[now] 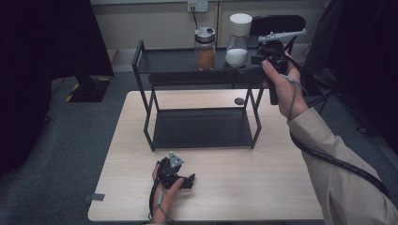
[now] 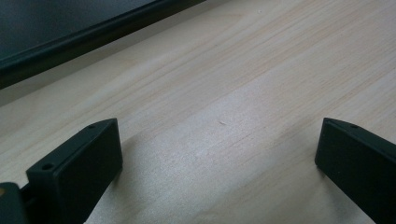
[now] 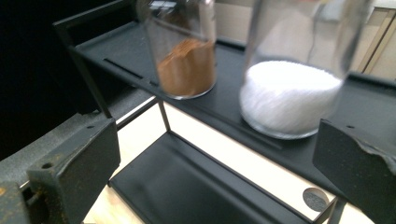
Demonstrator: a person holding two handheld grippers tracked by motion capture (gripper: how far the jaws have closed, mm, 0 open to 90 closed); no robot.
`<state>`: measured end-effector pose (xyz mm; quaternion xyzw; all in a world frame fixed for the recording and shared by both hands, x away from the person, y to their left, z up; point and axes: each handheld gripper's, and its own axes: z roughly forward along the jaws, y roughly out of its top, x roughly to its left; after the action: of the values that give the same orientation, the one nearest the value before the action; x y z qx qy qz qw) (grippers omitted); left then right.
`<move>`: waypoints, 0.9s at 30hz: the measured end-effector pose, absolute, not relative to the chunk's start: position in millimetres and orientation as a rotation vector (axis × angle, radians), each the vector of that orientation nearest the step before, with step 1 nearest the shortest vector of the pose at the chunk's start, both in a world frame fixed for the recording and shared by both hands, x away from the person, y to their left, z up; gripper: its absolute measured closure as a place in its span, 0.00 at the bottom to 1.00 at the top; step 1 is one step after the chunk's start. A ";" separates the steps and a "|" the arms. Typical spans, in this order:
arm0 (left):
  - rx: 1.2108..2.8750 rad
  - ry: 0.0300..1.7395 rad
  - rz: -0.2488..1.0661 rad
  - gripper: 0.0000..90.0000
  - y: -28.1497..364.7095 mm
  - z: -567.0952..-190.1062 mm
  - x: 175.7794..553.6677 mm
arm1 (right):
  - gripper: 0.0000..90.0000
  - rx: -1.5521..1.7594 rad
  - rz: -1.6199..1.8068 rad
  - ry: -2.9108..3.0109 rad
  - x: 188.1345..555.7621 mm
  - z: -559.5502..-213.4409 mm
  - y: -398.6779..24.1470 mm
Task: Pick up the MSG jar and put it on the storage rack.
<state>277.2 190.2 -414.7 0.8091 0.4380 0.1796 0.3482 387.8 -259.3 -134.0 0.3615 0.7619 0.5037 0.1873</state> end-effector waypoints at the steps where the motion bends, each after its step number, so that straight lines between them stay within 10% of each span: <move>1: 2.098 1.135 0.465 0.00 190.2 -414.6 277.3 | 0.00 1.008 1.422 2.152 386.5 -136.0 -259.3; 27: 2.100 1.133 0.466 0.00 190.3 -414.5 277.4 | 0.00 0.978 1.493 2.220 358.1 -208.1 -257.7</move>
<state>277.4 190.3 -414.5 0.8099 0.4369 0.1797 0.3477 358.1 -257.7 -208.1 0.3397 0.7710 0.5184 0.1463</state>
